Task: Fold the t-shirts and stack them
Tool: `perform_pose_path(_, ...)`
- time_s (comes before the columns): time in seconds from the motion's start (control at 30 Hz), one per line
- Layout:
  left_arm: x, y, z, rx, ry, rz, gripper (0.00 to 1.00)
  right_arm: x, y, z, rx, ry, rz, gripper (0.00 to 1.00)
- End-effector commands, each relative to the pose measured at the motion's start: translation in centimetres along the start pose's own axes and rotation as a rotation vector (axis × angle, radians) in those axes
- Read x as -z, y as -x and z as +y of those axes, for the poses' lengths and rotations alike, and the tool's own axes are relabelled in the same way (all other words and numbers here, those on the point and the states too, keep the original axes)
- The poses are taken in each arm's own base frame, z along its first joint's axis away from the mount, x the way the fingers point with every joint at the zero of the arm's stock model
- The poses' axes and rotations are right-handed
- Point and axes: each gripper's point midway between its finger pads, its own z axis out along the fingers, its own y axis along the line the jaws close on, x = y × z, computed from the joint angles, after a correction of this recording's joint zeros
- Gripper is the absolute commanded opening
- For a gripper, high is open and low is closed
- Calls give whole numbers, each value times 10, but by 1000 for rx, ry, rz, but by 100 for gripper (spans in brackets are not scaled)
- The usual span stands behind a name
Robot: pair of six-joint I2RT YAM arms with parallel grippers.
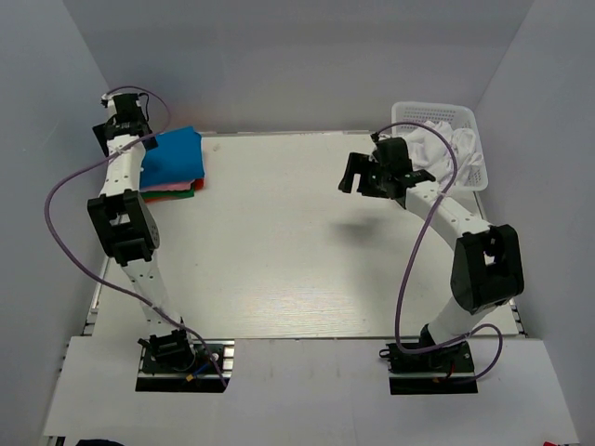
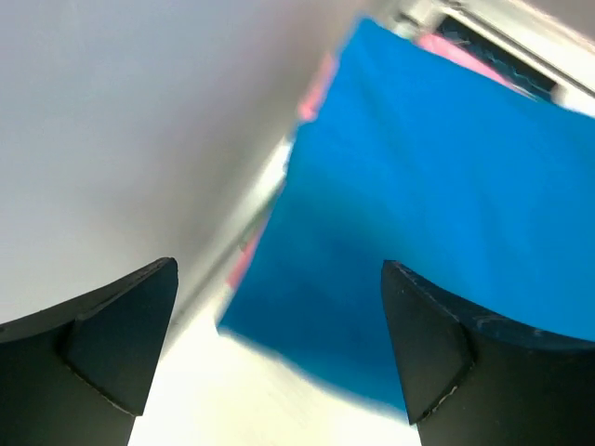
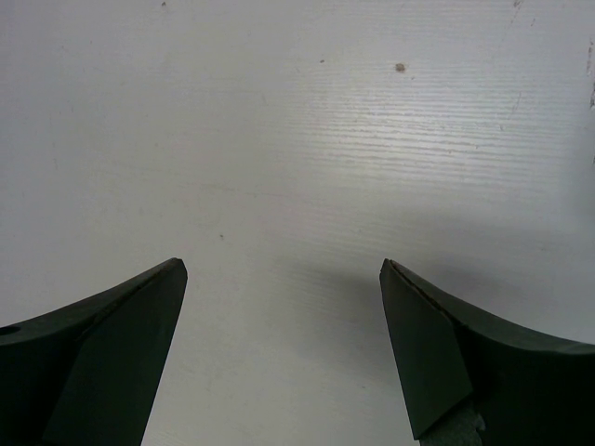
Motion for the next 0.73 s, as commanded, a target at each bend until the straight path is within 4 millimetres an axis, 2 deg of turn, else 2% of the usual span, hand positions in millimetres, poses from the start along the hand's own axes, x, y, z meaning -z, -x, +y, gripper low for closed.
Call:
perform_pose_path(0.0,83,33,-3,91,-185,-82,100,26,17,15,20,65,-90,90)
perform_pose_path(0.03,98,35,-14,111,-257,-94,100,28,5,13,19,68,-77,90)
perform_pose_path(0.07,112,35,-20,138,-325,-100,100,30,6,15,17,81,-93,90)
perform_pose_path(0.1,116,10,-31,138,-401,-50,100,36,9,17,13,93,-116,90)
perform_pose_path(0.13,164,29,-48,172,-606,-135,100,41,4,17,16,102,-123,90)
perform_pose_path(0.17,191,23,-65,173,-727,-161,100,41,-7,12,10,95,-105,90)
perform_pose_path(0.2,201,-33,-86,150,-855,-72,100,51,-9,10,4,92,-131,90)
perform_pose_path(0.23,248,-9,-81,197,-962,-229,100,61,-9,13,0,94,-154,90)
perform_pose_path(0.27,263,-24,-83,213,-1005,-235,100,60,-22,1,-23,59,-142,90)
perform_pose_path(0.3,270,-69,-98,202,-1061,-188,100,65,-33,-5,-31,47,-145,90)
perform_pose_path(0.33,280,-85,-99,199,-1095,-182,100,68,-39,-9,-37,36,-149,90)
perform_pose_path(0.37,291,-119,-99,193,-1114,-145,100,76,-60,-18,-46,22,-147,90)
perform_pose_path(0.43,296,-151,-99,166,-1130,-103,100,81,-68,-21,-47,31,-174,90)
perform_pose_path(0.47,291,-179,-98,147,-1124,-54,100,80,-82,-26,-51,31,-163,90)
perform_pose_path(0.5,302,-187,-98,134,-1154,-56,100,89,-89,-27,-56,44,-185,90)
perform_pose_path(0.57,304,-204,-95,129,-1167,-61,100,94,-94,-27,-56,66,-226,90)
perform_pose_path(0.63,313,-201,-88,122,-1181,-112,100,96,-104,-29,-53,83,-241,90)
perform_pose_path(0.7,308,-200,-81,119,-1123,-129,100,102,-103,-29,-47,86,-265,90)
